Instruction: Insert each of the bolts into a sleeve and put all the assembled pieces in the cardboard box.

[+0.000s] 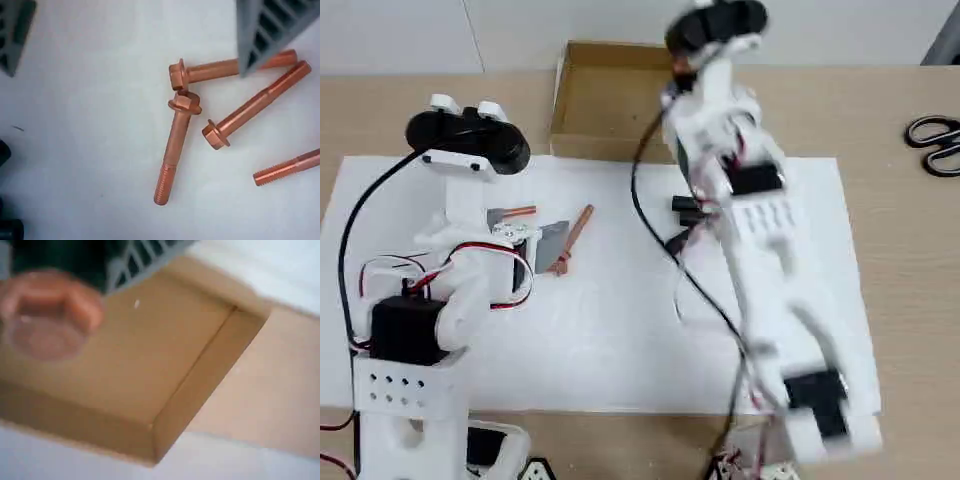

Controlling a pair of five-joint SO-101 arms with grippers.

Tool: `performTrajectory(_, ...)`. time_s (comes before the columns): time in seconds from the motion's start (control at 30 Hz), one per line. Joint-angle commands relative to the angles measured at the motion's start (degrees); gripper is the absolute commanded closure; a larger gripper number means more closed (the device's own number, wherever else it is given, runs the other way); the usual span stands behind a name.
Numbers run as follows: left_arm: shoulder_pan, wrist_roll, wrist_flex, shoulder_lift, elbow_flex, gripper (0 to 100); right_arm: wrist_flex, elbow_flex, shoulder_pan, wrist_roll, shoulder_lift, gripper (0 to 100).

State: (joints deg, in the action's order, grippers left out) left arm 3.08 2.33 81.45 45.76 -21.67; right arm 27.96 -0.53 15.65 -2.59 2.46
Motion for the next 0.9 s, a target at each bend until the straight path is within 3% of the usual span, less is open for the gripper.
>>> performTrajectory(0.0, -0.26, -0.18, 0.26, 0.7, 2.51, 73, -6.46, -16.09, -0.04, 0.44, 15.16, 99.5)
performTrajectory(0.4, -0.26, -0.18, 0.35, 0.7, 2.42, 73, -7.16, -39.74, 1.36, 0.53, 46.11, 99.0)
performTrajectory(0.67, -0.26, -0.35, 1.49, 0.7, 2.42, 73, -6.73, -41.93, 1.1, 0.53, 51.21, 72.2)
performTrajectory(0.87, 0.0, -0.35, 1.23, 0.7, 2.42, 73, -6.64, -41.93, 1.01, 0.53, 50.95, 71.8)
